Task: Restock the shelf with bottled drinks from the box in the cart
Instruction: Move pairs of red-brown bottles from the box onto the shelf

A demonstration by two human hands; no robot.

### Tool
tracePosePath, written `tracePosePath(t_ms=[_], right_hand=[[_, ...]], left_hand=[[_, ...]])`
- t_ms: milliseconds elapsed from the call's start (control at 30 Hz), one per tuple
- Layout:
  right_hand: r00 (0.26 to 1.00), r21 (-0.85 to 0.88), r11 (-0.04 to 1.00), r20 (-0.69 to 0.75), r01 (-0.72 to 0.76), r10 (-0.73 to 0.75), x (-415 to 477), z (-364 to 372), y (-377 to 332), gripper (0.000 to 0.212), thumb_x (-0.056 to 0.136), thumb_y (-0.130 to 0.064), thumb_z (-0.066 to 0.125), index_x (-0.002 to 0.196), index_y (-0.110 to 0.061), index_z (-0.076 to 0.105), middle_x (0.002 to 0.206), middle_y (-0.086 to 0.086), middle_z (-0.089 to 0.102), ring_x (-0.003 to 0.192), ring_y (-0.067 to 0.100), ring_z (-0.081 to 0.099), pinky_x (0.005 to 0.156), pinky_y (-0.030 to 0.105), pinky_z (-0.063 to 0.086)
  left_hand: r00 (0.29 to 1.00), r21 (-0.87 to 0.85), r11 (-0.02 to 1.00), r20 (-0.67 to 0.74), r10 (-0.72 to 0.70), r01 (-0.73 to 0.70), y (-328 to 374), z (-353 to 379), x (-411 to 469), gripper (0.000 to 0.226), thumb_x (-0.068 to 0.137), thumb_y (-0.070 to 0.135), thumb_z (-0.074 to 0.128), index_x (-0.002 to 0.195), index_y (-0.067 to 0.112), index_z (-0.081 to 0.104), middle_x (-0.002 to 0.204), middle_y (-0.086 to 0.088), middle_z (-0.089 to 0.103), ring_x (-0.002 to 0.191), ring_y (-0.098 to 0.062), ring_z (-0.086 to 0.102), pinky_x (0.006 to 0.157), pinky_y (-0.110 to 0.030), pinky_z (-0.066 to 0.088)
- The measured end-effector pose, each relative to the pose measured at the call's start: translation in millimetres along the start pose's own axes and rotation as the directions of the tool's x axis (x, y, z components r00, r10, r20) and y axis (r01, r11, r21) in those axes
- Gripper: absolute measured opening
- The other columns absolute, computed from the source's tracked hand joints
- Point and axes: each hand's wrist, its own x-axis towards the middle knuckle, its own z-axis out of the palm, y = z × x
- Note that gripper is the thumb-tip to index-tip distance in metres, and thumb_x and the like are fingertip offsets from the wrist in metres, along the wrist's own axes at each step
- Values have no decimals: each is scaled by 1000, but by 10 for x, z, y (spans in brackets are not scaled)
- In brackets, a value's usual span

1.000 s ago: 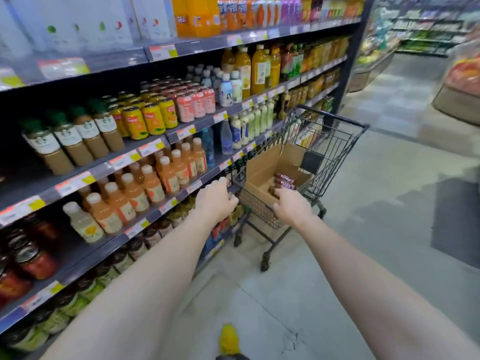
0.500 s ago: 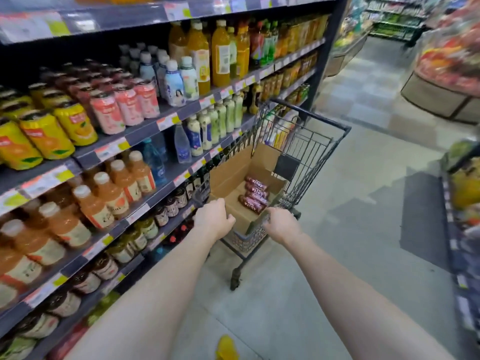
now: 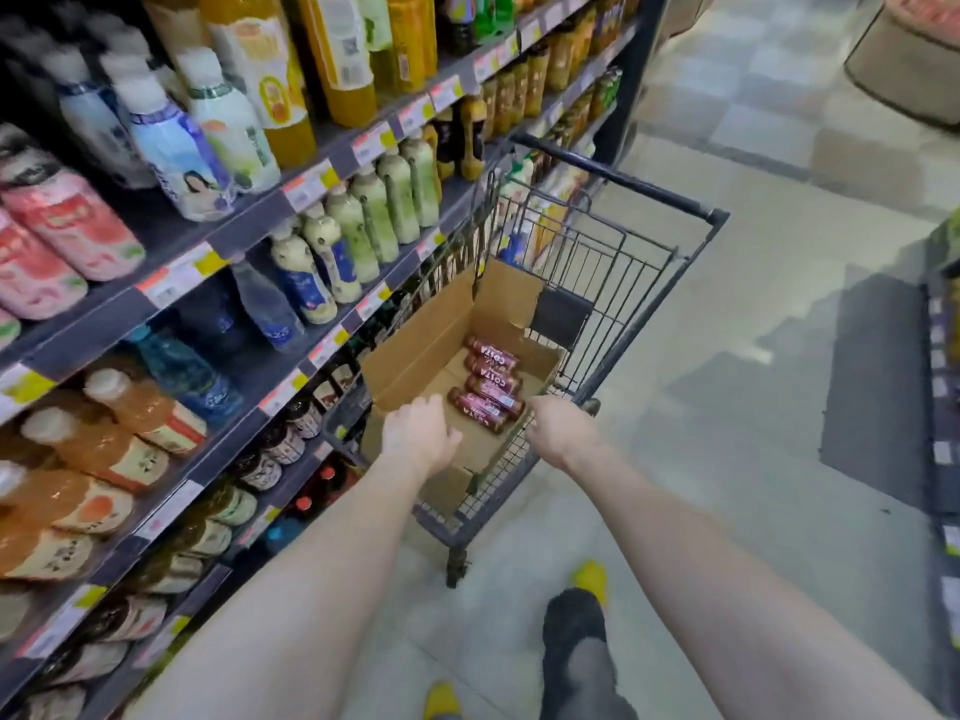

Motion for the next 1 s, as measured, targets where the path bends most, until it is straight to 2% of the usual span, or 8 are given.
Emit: tracePosePath(t_ms=[67, 167, 433, 600, 700, 833, 900, 1000], right_hand=[[1000, -11, 1000, 24, 16, -16, 255, -66, 108, 25, 87, -14, 50, 108, -17, 65, 110, 7, 72, 99, 29, 69, 88, 42, 60], [996, -10, 999, 81, 45, -44, 776, -170, 345, 21, 88, -16, 52, 106, -16, 63, 106, 7, 70, 98, 30, 69, 84, 42, 60], [951, -29, 986, 270, 166, -152, 1834, -216, 599, 13, 92, -27, 63, 103, -19, 64, 101, 5, 70, 88, 27, 68, 81, 37, 58], [900, -99, 964, 394, 246, -189, 2320, -160, 474, 29, 95, -24, 57, 122, -13, 62, 118, 14, 68, 108, 35, 67, 90, 39, 53], [876, -108, 964, 452, 245, -172, 2575, -67, 435, 36, 95, -21, 60, 130, -13, 59, 118, 14, 69, 109, 34, 67, 91, 40, 54], [863, -107, 982, 499, 157, -83, 2978, 172, 438, 25, 95, -25, 67, 117, -13, 67, 93, 3, 72, 80, 20, 72, 79, 37, 63], [850, -122, 979, 522, 160, -74, 3186, 275, 437, 20, 96, -26, 67, 109, -11, 67, 91, 3, 70, 79, 20, 72, 78, 36, 63], [837, -135, 974, 541, 179, -79, 3469, 420, 466, 20, 95, -29, 64, 104, -11, 67, 90, 3, 68, 81, 23, 70, 74, 30, 56]], left_hand=[[999, -8, 999, 23, -38, 38, 94, 2, 189, 42, 99, 43, 51, 130, 14, 50, 123, -10, 63, 111, -29, 63, 88, -40, 48], [989, -58, 988, 52, -137, 140, 321, 15, 541, 39, 99, 43, 52, 124, 13, 51, 121, -11, 63, 111, -30, 63, 90, -41, 48], [924, -166, 914, 175, -341, 369, 665, 56, 1114, 43, 99, 43, 52, 130, 13, 51, 127, -11, 61, 118, -31, 60, 99, -43, 47], [872, -239, 845, 243, -425, 478, 603, 147, 1533, 51, 97, 46, 54, 134, 12, 51, 132, -14, 61, 121, -33, 60, 99, -44, 49], [847, -271, 811, 296, -441, 518, 544, 282, 1797, 48, 97, 46, 55, 131, 12, 51, 123, -12, 64, 112, -32, 64, 96, -44, 51], [799, -304, 758, 402, -447, 577, 499, 560, 2146, 34, 100, 43, 52, 121, 16, 52, 102, -2, 60, 95, -25, 62, 90, -41, 54], [771, -316, 726, 446, -455, 611, 500, 670, 2259, 33, 102, 44, 49, 118, 16, 53, 104, -3, 60, 97, -27, 63, 90, -42, 54], [723, -335, 668, 514, -461, 664, 536, 892, 2403, 38, 102, 46, 48, 125, 17, 55, 103, -2, 59, 96, -25, 62, 93, -43, 55]])
